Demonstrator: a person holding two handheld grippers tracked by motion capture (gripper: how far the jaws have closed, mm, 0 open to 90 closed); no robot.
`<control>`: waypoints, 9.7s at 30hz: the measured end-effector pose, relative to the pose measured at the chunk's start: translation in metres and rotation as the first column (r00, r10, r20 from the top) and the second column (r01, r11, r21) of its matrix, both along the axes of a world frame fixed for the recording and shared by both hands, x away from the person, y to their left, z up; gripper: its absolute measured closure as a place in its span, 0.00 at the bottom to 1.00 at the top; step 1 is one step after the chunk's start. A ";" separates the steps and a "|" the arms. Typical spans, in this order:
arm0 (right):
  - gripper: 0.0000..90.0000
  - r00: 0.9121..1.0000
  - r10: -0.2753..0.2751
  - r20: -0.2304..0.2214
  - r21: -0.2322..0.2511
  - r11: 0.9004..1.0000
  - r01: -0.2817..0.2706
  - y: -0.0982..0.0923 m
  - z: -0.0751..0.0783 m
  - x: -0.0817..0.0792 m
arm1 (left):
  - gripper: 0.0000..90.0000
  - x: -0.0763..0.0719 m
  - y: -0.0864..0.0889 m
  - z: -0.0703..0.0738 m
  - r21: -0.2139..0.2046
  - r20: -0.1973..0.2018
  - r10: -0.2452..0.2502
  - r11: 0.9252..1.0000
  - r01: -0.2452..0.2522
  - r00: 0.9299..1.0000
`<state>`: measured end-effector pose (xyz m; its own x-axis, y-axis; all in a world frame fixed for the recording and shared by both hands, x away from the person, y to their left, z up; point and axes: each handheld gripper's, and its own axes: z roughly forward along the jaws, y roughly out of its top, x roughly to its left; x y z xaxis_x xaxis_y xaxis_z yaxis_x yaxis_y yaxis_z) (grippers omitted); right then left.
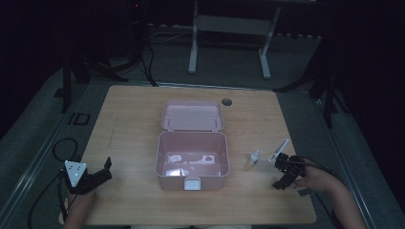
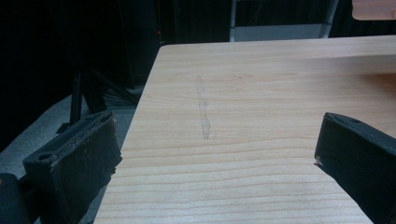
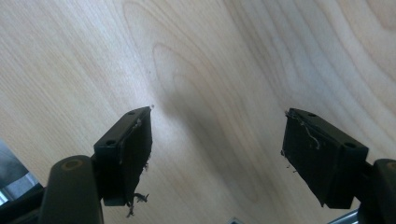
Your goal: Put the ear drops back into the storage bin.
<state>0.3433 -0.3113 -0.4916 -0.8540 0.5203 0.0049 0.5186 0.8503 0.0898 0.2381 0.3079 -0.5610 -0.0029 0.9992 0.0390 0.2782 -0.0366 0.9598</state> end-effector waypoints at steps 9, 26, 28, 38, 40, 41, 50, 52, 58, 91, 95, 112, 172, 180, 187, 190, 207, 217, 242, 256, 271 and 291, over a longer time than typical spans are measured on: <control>0.30 0.999 0.033 0.020 -0.025 0.999 -0.033 0.020 0.007 0.030 | 0.00 0.000 0.000 0.000 -0.001 0.000 0.000 1.000 0.000 1.000; 0.38 0.992 0.128 0.011 -0.039 0.991 -0.128 0.059 0.010 0.057 | 0.00 0.000 0.000 0.000 -0.005 -0.001 -0.004 1.000 0.004 1.000; 0.38 0.991 0.132 0.005 -0.042 0.990 -0.132 0.063 0.009 0.060 | 0.00 0.000 0.000 0.000 -0.006 0.000 -0.004 1.000 0.004 1.000; 0.46 0.987 0.158 -0.011 -0.064 0.985 -0.158 0.079 -0.006 0.071 | 0.00 0.000 0.000 0.000 -0.006 0.001 -0.006 1.000 0.006 1.000; 0.48 0.987 0.160 -0.015 -0.069 0.985 -0.161 0.081 -0.009 0.072 | 0.00 0.000 0.000 0.000 -0.006 0.001 -0.007 1.000 0.007 1.000; 0.48 0.987 0.160 -0.015 -0.069 0.985 -0.161 0.081 -0.009 0.072 | 0.00 0.000 0.000 0.000 -0.006 0.001 -0.007 1.000 0.007 1.000; 0.62 0.984 0.176 -0.017 -0.090 0.980 -0.177 0.083 -0.013 0.074 | 0.00 0.000 0.000 0.000 -0.005 0.000 -0.007 1.000 0.007 1.000; 0.66 0.981 0.193 -0.022 -0.093 0.976 -0.194 0.084 -0.013 0.073 | 0.00 0.000 0.000 0.000 -0.006 0.000 -0.006 1.000 0.006 1.000; 0.66 0.964 0.264 -0.035 -0.108 0.958 -0.266 0.085 -0.012 0.067 | 0.00 0.000 0.000 0.000 -0.006 -0.001 -0.006 1.000 0.006 1.000; 0.66 0.885 0.465 -0.027 -0.145 0.874 -0.464 0.131 0.074 -0.002 | 0.00 0.001 0.000 0.000 -0.005 -0.001 0.004 1.000 -0.004 1.000; 0.66 0.875 0.483 -0.012 -0.140 0.866 -0.480 0.141 0.095 -0.006 | 0.00 0.001 0.000 0.000 -0.005 -0.002 0.004 1.000 -0.004 1.000; 0.66 0.850 0.524 0.045 -0.138 0.846 -0.514 0.190 0.145 -0.009 | 0.00 0.001 0.000 0.000 -0.006 -0.002 0.001 1.000 -0.001 1.000; 0.66 0.835 0.544 -0.078 -0.218 0.808 -0.547 0.258 0.008 0.018 | 0.00 0.001 0.000 0.000 -0.007 0.001 -0.004 1.000 0.004 1.000; 0.66 0.832 0.546 -0.100 -0.243 0.798 -0.552 0.260 -0.003 0.019 | 0.00 0.001 0.001 0.000 -0.007 0.001 -0.005 1.000 0.005 1.000; 0.66 0.829 0.545 -0.127 -0.253 0.790 -0.558 0.262 -0.008 0.019 | 0.00 0.000 0.000 0.000 -0.006 0.001 -0.006 1.000 0.006 1.000; 0.61 0.829 0.543 -0.138 -0.240 0.793 -0.560 0.261 -0.007 0.019 | 0.00 0.000 0.000 0.000 -0.007 0.001 -0.006 1.000 0.006 1.000; 0.52 0.846 0.525 -0.094 -0.193 0.824 -0.533 0.259 0.027 0.018 | 0.00 0.000 0.000 0.000 -0.005 0.000 -0.005 1.000 0.005 1.000; 0.52 0.849 0.524 -0.065 -0.168 0.833 -0.527 0.253 0.048 0.018 | 0.00 0.000 0.000 0.000 -0.007 0.001 -0.006 1.000 0.006 1.000; 0.40 0.896 0.433 0.094 -0.015 0.901 -0.434 0.195 0.106 0.023 | 0.00 0.000 0.000 0.000 -0.005 0.001 -0.005 1.000 0.005 1.000; 0.19 0.943 0.295 0.152 0.099 0.945 -0.312 0.144 0.101 0.033 | 0.00 0.001 0.000 0.000 -0.006 -0.001 -0.003 1.000 0.003 1.000; 0.15 0.970 0.067 0.233 0.272 0.953 -0.131 0.090 0.069 0.043 | 0.00 0.000 0.000 0.000 -0.004 0.000 -0.004 1.000 0.004 1.000; 0.15 0.911 -0.234 0.341 0.408 0.909 0.080 0.062 -0.010 0.040 | 0.00 0.001 0.000 0.000 -0.006 -0.001 -0.005 1.000 0.005 1.000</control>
<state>0.3837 -0.2490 -0.5011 -0.7377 0.6709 -0.0748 0.5042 0.6213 0.5998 0.2386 0.3082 -0.5610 0.0019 0.9995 0.0329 0.2786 -0.0321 0.9599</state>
